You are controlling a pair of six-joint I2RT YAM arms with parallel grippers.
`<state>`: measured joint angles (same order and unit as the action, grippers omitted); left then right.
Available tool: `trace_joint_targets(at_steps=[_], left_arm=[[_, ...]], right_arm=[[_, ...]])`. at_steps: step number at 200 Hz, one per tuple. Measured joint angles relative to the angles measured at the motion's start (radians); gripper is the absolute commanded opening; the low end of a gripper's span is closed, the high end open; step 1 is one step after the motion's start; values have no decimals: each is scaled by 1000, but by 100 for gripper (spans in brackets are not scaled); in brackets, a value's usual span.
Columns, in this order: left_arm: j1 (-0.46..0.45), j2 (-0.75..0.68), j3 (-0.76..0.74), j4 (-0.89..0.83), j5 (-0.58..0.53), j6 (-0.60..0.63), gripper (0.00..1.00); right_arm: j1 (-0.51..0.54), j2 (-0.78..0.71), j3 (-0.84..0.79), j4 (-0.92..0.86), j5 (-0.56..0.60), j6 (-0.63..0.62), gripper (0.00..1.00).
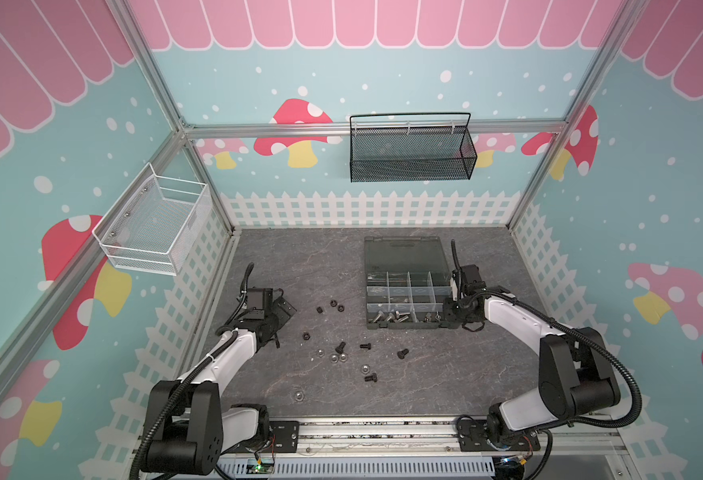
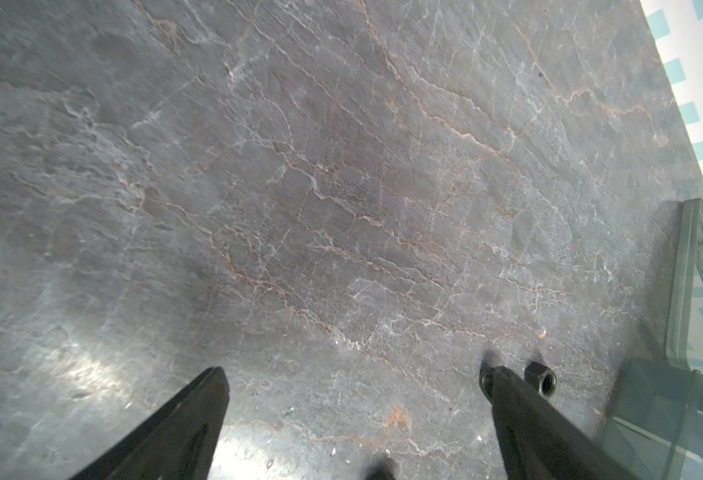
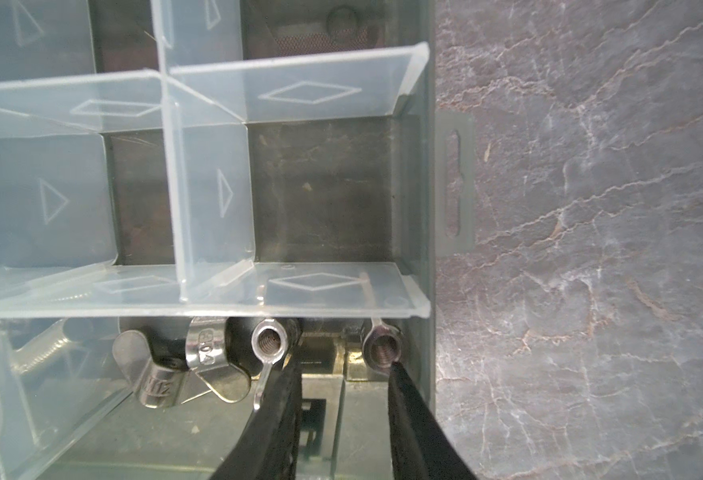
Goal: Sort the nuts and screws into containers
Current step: 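Open the right gripper and raise it beside the box, then lower the right gripper onto a black bolt beside the box and close it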
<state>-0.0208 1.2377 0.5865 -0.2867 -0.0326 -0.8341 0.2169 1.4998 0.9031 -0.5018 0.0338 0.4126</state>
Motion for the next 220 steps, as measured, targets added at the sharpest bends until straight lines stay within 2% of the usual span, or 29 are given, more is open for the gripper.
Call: trace_joint_targets(at_steps=[45,72,147,220], left_arm=[[0,0,0,0,0,0,100],[0,0,0,0,0,0,100],[0,0,0,0,0,0,100],[0,0,0,7,2,0,100]], right_arm=[[7,-86,7,-14,-1,3,41],[49,-122,33,-24,2,11,41],[278,-88,151,-86,75,74,41],[525,10,154,-142,83,252,43]])
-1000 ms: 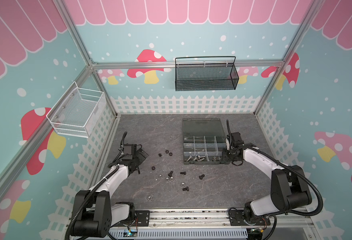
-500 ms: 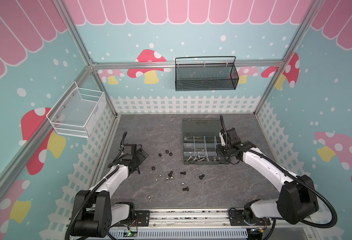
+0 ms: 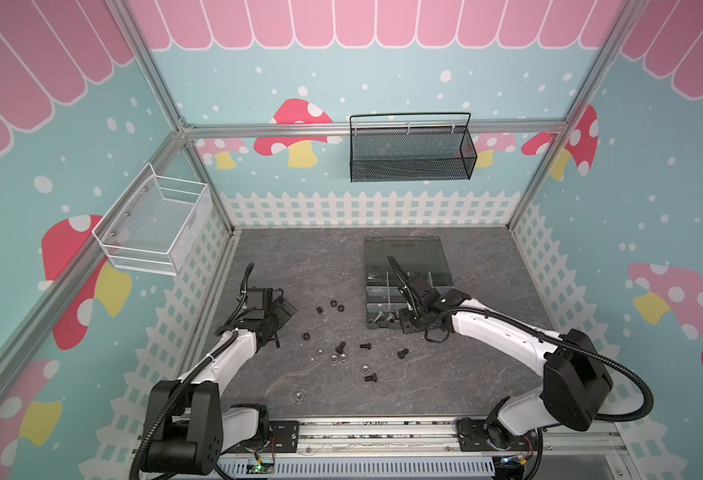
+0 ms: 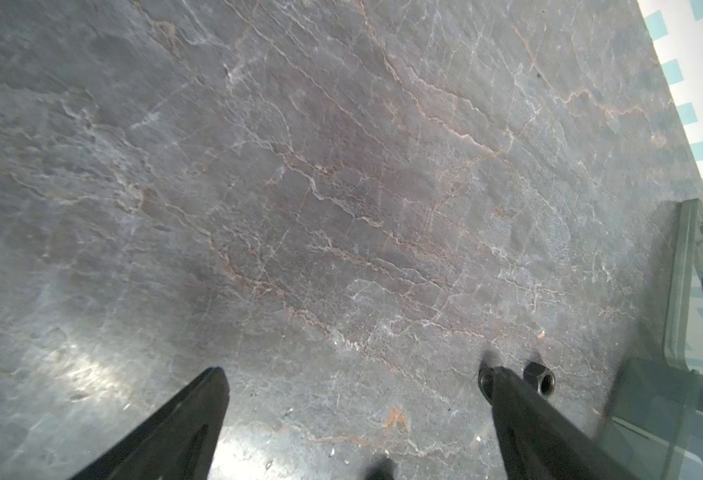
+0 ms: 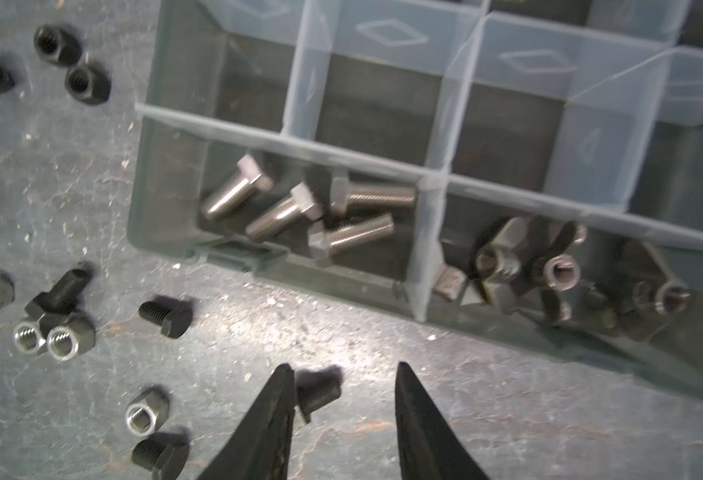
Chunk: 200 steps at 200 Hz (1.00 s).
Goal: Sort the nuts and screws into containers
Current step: 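Lower the right gripper onto a black bolt beside the box and close it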
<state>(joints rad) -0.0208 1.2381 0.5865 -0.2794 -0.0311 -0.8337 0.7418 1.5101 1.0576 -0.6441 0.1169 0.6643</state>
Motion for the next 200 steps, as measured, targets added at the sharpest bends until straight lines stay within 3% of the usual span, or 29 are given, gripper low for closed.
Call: trace_joint_targets(at_steps=[64,200], left_arm=[[0,24,0,22,17,0,100],[0,37,0,30,28,0,100]], right_arm=[[122,103,0,-31,8,137,48],[129,203,-31,-52,69,231,57]])
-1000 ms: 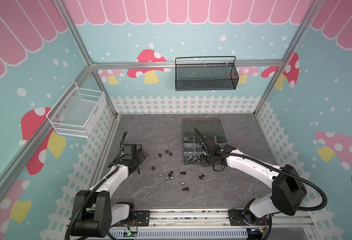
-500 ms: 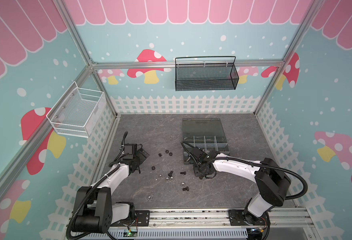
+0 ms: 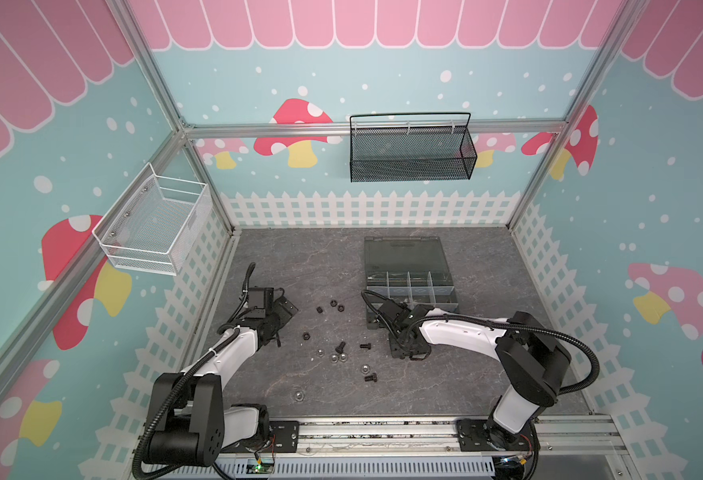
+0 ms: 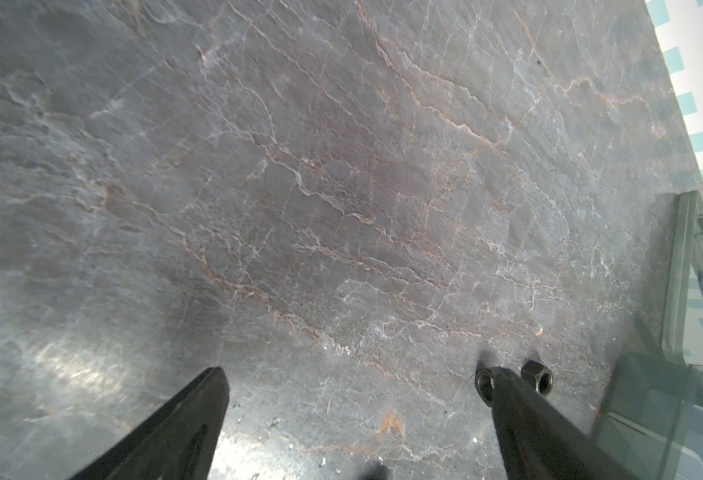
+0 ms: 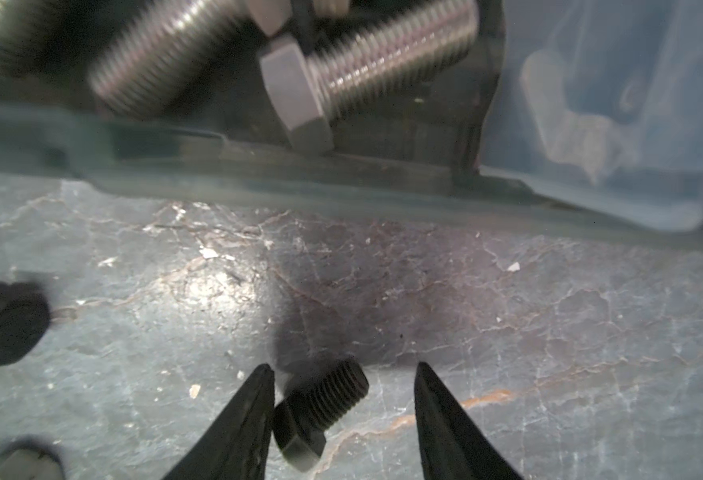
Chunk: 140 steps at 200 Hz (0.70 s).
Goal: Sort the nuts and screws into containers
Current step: 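Lower the right gripper onto a black bolt beside the box and close it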
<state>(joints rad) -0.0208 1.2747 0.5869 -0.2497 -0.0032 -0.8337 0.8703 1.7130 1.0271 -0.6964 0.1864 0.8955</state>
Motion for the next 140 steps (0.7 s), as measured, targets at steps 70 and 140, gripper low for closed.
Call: trace_joint_targets(at_steps=[70,140], left_arm=[[0,3,0,0,0,0,100],[1,14,0,1,4,0,100]], right_arm=[[9,-10,-34,26,-18,15,54],[11,-50,-80,42,-39,40,46]])
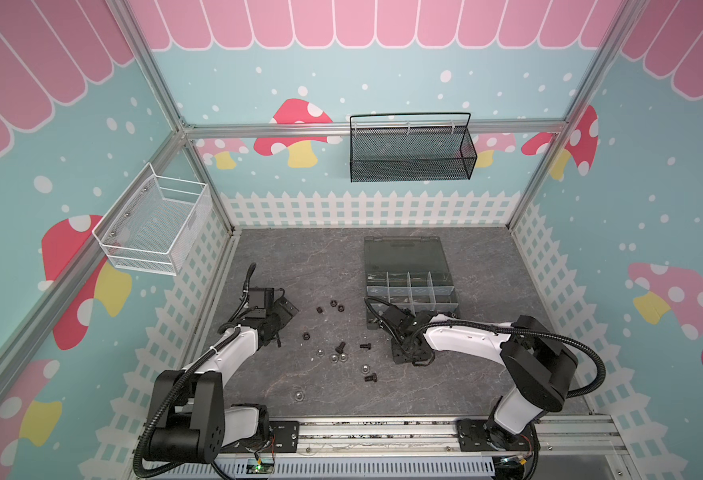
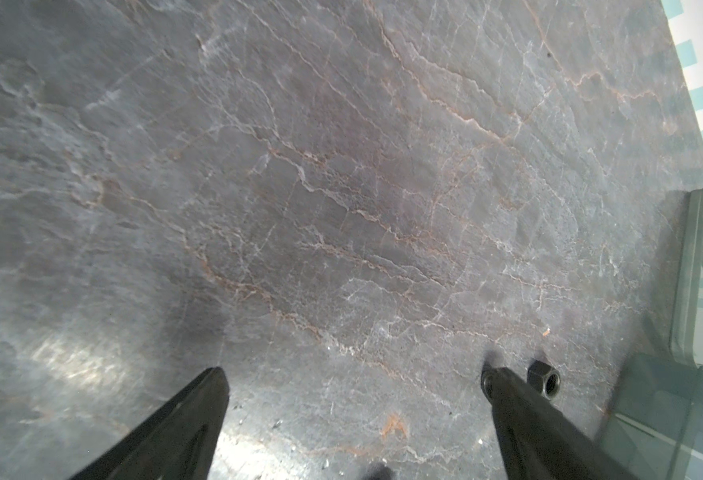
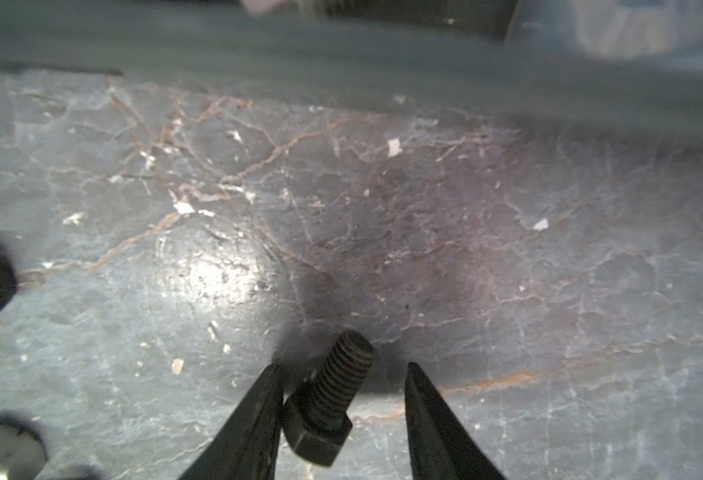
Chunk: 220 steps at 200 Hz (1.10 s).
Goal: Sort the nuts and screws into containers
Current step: 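Lower the right gripper onto a black bolt beside the box and close it, then carry the black bolt with the right gripper over an empty box compartment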
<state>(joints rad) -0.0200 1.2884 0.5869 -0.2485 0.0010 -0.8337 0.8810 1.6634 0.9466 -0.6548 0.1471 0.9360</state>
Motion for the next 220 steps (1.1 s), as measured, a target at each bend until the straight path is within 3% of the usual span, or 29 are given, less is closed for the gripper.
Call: trace_joint_targets(at_steps=[111,220], left_arm=[[0,0,0,0,0,0,100],[0,-5,0,0,0,0,100]], right_arm=[[4,-18,-22,15,-10,19,27],[2,-50,21,-54,49,-14,20]])
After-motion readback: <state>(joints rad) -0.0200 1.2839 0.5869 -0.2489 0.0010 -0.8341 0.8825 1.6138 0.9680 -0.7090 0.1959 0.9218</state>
